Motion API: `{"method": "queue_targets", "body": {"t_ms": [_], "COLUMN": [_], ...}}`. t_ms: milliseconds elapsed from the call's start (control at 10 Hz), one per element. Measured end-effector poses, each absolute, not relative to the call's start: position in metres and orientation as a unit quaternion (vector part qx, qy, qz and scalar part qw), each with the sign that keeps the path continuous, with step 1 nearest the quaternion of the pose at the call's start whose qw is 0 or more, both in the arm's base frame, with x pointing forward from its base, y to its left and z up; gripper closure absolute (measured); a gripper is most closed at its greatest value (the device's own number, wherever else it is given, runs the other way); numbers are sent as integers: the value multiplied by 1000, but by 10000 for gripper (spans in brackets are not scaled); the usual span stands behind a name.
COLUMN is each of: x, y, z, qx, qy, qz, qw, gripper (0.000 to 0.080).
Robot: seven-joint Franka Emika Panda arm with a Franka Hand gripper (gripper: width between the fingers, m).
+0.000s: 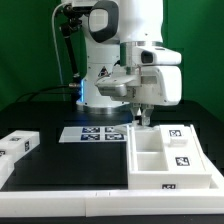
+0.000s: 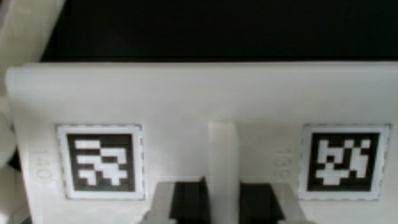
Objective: Assemble cabinet
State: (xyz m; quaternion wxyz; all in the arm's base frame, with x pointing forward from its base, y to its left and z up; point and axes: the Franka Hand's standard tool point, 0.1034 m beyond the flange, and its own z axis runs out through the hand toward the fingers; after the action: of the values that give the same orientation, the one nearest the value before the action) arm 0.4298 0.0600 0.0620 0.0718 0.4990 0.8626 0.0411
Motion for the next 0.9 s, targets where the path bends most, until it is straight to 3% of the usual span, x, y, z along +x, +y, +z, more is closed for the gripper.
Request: {"method": "queue_targets", "body": {"t_ms": [300, 500, 900], "x": [427, 408, 412], "y": [61, 59, 61], "z": [62, 59, 61], "qx": [517, 546, 530], "qy": [852, 833, 843], "qz": [50, 63, 60], "qw": [71, 64, 67], "gripper": [726, 726, 726]}}
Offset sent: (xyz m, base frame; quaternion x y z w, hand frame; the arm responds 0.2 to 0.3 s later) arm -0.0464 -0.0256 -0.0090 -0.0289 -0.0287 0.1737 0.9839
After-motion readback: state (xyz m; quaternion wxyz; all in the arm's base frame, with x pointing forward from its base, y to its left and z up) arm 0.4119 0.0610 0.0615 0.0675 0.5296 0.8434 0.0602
